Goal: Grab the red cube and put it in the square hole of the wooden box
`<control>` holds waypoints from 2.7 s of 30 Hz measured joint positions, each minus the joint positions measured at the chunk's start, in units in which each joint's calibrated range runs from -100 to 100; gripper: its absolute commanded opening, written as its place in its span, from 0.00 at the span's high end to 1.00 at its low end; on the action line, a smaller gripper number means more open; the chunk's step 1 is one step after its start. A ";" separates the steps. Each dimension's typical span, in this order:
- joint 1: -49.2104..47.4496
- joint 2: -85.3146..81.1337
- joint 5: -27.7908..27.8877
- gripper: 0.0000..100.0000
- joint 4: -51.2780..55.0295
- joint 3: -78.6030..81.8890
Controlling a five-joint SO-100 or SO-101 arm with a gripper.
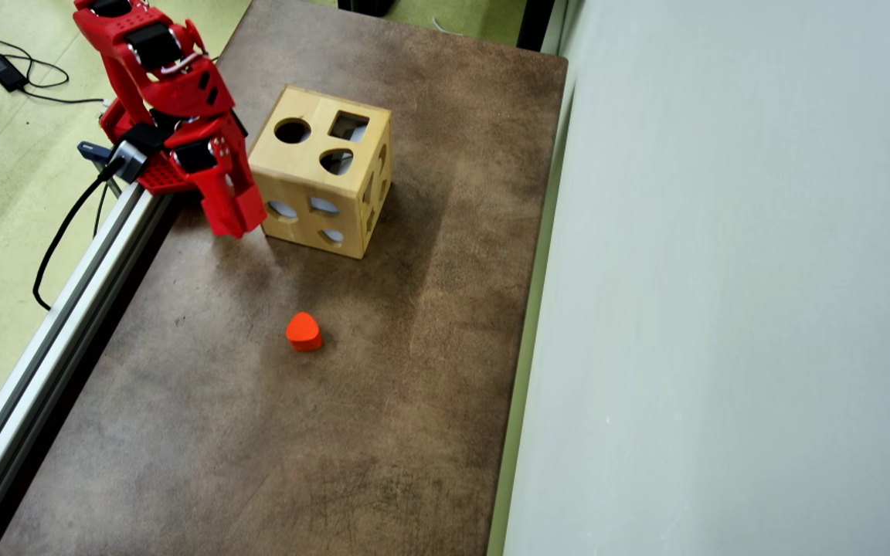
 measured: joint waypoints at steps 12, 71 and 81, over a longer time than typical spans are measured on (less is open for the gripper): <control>-13.44 -0.51 9.96 0.97 0.16 -4.88; -34.50 17.03 16.12 0.97 17.11 -16.79; -37.59 20.76 15.53 0.97 17.43 -16.98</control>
